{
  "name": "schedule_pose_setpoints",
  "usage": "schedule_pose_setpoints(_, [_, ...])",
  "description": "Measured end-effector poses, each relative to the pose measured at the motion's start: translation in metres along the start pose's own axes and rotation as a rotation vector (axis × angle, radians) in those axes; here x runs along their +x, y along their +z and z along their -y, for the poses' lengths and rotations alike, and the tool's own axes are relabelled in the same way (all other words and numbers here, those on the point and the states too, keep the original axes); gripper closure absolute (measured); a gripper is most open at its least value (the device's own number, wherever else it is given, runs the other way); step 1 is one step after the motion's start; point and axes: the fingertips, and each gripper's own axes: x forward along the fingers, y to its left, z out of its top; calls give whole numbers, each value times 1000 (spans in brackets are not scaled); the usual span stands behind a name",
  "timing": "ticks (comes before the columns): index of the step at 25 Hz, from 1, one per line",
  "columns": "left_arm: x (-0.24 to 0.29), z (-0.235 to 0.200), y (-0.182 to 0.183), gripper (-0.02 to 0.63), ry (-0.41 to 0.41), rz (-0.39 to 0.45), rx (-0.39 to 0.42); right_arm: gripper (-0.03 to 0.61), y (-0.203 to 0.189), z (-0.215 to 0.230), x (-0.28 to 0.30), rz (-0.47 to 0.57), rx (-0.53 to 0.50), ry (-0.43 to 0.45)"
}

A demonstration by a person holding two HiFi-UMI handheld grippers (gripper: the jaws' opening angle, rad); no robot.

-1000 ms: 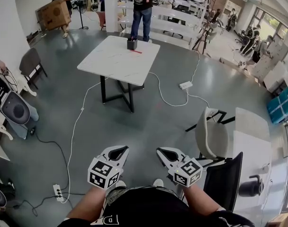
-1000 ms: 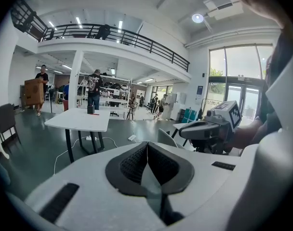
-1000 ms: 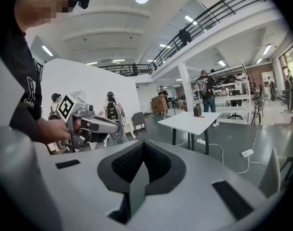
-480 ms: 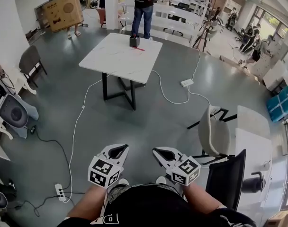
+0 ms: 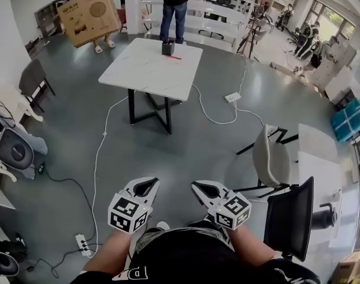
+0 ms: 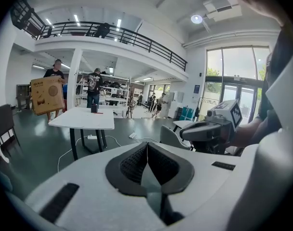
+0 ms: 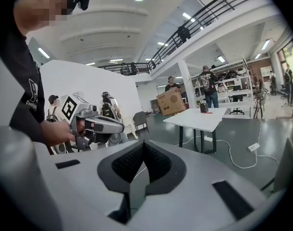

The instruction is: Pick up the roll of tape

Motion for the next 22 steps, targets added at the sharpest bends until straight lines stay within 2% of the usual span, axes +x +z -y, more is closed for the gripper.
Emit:
schedule_pose_setpoints(11, [-6,-36,-16,595,-30,-26,-24,575,-5,-7,34,-22,28,-24])
schedule_pose_setpoints(17, [13,-51,-11,595,-12,-26,-34,574,4,19,48,-12,31,-16])
schedule_pose_setpoints(22, [41,-76,6,595,17,-36,-36,575,26,66,72,8,48,-8])
